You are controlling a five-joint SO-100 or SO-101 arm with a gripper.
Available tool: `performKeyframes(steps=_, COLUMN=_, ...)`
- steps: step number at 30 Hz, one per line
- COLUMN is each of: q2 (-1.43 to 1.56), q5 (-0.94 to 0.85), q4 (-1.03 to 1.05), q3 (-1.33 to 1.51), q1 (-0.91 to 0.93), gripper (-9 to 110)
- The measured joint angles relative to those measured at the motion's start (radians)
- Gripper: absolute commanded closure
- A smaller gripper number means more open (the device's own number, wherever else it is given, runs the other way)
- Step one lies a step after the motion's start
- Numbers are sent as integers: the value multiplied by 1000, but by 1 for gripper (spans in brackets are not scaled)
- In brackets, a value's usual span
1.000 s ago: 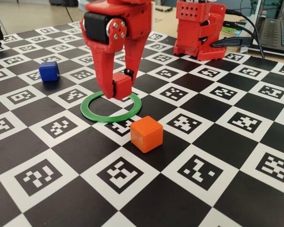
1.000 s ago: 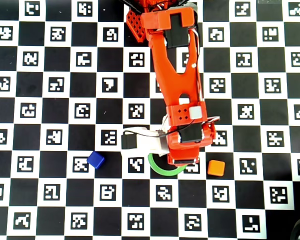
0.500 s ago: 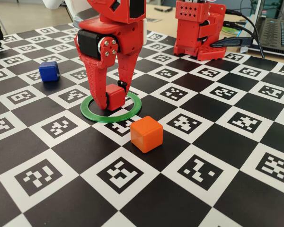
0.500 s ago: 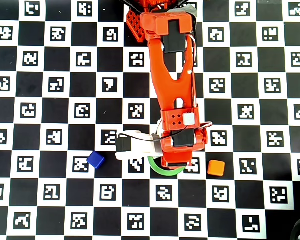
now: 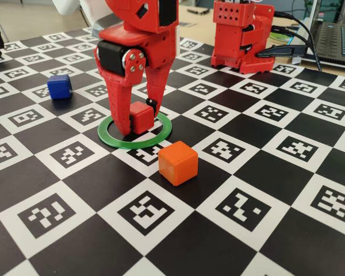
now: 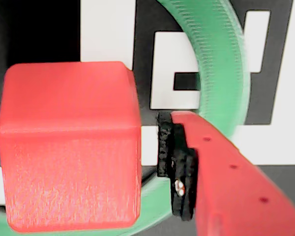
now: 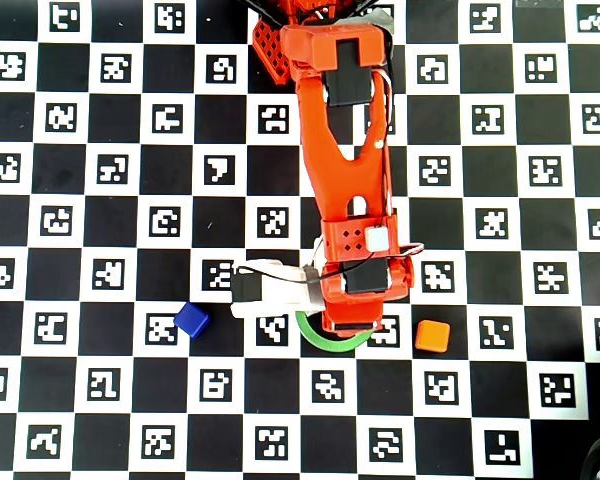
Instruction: Grab the red cube then put it in the green circle then put the blue cube on top and finally the orange cube on top
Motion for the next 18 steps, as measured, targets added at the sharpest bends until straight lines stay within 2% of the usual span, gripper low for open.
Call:
performKeyframes(steps=5, q2=0, q5=25, q4=15, q3=0, q1=0, gripper=56)
performKeyframes(steps=18, q2=100, q5=38, q4=273, q3=-175, q1=0, gripper=55)
